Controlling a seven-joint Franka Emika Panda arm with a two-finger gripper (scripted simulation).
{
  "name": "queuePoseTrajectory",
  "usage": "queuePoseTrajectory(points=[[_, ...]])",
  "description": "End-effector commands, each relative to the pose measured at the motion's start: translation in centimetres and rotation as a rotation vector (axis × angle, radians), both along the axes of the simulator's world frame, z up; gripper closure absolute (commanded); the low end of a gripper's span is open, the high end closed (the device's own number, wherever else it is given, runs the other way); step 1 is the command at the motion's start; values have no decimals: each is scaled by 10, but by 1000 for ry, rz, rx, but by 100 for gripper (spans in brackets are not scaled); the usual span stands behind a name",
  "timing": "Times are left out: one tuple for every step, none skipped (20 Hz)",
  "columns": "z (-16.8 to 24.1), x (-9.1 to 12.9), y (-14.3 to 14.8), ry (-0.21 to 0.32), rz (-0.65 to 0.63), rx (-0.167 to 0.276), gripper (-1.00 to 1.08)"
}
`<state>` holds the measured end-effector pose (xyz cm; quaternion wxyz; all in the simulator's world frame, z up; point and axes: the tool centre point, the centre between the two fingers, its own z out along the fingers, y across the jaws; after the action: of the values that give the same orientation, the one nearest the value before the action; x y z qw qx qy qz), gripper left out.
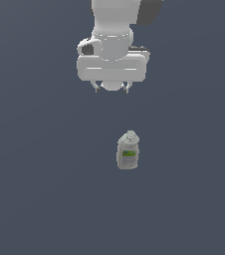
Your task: Pick up the object and move it to a goal position.
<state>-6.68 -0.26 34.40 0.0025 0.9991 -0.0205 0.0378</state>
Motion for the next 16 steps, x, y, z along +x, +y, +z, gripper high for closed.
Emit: queuePoseTrajectory(points=[[0, 0, 0, 0, 0, 0, -92], [0, 0, 1, 1, 1, 0, -92], [-1, 0, 3, 3, 3, 0, -92], [-2, 0, 6, 7, 7, 0, -92], [-4, 0, 10, 12, 12, -1, -92], [-6, 0, 16, 18, 19, -1, -92], [-9, -1, 21, 24, 26, -2, -92], [-10, -1, 25, 29, 32, -2, -92], [-11, -1, 28, 32, 37, -3, -92], [-12, -2, 29, 34, 40, -3, -92], [-12, -2, 29, 34, 41, -3, -92], [-12, -2, 29, 33, 39, -3, -92], [-12, -1, 28, 32, 37, -3, -92], [-11, -1, 28, 32, 34, -2, -92], [-12, -1, 28, 32, 30, -2, -92], [-12, -1, 28, 32, 25, -2, -92]])
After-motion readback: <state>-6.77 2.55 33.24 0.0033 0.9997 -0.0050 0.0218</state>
